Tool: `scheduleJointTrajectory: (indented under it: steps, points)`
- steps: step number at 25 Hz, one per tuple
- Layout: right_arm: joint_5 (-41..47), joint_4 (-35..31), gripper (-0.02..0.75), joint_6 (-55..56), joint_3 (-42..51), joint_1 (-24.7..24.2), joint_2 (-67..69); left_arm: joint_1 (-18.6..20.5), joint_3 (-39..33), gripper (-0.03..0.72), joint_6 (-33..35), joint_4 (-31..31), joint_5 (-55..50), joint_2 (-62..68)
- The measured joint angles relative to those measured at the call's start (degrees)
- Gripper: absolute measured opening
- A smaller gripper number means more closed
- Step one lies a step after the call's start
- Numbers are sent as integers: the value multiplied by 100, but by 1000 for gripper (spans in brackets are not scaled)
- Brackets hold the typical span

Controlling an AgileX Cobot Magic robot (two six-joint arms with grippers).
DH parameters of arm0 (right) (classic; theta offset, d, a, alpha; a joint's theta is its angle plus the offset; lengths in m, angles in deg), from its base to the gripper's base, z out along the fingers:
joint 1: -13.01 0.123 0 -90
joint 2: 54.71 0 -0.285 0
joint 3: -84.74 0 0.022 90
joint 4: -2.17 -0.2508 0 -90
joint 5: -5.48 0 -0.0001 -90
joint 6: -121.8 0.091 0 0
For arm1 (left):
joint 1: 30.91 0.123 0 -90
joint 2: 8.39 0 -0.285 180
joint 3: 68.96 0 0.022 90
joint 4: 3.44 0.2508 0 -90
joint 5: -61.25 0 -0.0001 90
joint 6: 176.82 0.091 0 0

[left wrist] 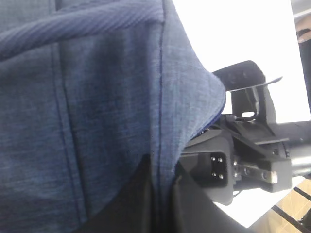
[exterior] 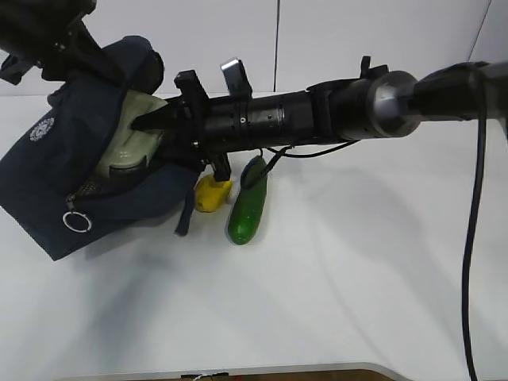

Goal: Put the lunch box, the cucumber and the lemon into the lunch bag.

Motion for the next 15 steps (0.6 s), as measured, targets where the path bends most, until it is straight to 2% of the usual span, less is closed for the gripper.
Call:
scheduleJointTrajectory:
  steps: [15]
  points:
    - [-181, -12, 377, 113, -699, 186, 571, 0, 0, -1, -10, -11, 93, 169]
